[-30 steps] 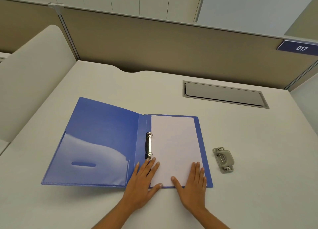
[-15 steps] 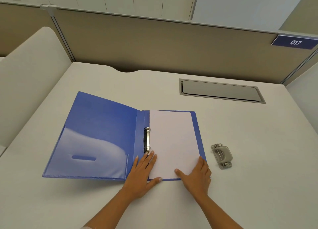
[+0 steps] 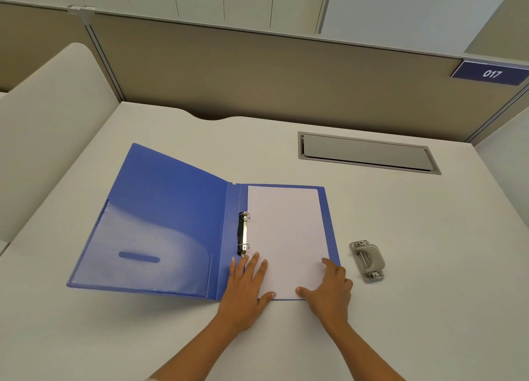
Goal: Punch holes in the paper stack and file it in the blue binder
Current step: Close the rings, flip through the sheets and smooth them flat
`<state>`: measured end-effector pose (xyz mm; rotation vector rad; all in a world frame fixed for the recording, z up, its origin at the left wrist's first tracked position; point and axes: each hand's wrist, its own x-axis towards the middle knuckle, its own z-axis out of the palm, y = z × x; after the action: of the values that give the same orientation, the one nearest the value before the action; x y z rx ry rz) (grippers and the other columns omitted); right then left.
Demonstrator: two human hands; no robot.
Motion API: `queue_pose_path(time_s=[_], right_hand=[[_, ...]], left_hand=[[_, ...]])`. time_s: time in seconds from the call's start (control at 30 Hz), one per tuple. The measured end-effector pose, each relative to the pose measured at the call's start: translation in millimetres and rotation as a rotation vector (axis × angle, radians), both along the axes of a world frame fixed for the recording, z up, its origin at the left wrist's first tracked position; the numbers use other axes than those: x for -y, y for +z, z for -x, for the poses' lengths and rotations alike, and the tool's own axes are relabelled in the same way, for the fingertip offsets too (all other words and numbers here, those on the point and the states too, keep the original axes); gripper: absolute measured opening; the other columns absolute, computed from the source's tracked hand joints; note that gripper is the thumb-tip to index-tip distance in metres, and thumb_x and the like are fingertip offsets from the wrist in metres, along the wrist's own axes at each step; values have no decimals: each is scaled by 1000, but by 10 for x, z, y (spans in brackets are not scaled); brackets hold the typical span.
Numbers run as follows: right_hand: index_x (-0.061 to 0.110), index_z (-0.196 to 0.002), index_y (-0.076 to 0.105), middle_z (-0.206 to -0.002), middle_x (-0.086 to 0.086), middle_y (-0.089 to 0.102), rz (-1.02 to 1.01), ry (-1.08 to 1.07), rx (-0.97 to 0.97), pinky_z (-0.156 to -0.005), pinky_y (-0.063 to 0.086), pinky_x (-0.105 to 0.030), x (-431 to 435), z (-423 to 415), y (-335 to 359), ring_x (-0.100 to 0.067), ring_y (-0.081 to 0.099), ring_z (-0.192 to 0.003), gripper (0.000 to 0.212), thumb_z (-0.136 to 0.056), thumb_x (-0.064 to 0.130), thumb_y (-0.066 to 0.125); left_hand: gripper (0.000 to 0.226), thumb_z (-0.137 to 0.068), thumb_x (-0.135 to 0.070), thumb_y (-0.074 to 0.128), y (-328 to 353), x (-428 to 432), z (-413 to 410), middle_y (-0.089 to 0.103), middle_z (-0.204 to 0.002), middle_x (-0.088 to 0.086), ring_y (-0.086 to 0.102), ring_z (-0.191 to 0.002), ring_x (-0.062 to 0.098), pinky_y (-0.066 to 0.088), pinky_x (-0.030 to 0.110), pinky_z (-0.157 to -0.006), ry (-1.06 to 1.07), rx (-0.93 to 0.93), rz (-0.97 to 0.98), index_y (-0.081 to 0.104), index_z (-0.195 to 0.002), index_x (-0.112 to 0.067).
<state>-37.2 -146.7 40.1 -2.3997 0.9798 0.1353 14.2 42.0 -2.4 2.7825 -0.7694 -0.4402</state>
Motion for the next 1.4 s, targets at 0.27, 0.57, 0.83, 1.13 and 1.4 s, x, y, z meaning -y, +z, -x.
queue_pose_path(time_s=[0.27,0.57,0.83,1.13,1.4], right_hand=[[23,-134,43,-131,1,50,-444,-329,497,-82,47,-27,-111,-57,145,-16,59,-101,54,-88,42,63],[35,-137,41,-140,2,51,-880,-149,441,-87,49,-21,-178,-124,364,-12,53,-118,59,-88,65,27],[67,-131,30,-148,30,29,-697,410,381,-116,29,-38,-366,-59,284,-1,31,-138,59,-75,86,25],[28,-136,42,-139,3,44,-93,122,302,-104,36,-37,71,-166,121,-20,38,-128,68,-77,46,72],[14,-147,14,-146,-7,28,-12,93,-68,-102,38,-42,236,-300,13,-31,30,-132,116,-62,62,76]], left_hand=[[58,-94,-57,39,186,296,-77,24,-156,-11,8,-147,11,11,33,-118,83,-231,323,34,-146,-31],[65,-77,-70,45,805,675,-320,73,-99,3,70,-87,16,56,25,-77,497,-789,875,70,-106,-18],[36,-84,-40,68,1049,263,-682,71,-100,8,69,-84,19,59,30,-66,689,-792,772,64,-104,-11],[31,-86,-26,70,1191,-817,-872,73,-89,17,69,-80,34,56,44,-77,878,-494,743,69,-90,4],[39,-87,-35,66,1218,-1304,-924,68,-87,19,64,-85,38,51,47,-83,975,-238,546,66,-89,4]])
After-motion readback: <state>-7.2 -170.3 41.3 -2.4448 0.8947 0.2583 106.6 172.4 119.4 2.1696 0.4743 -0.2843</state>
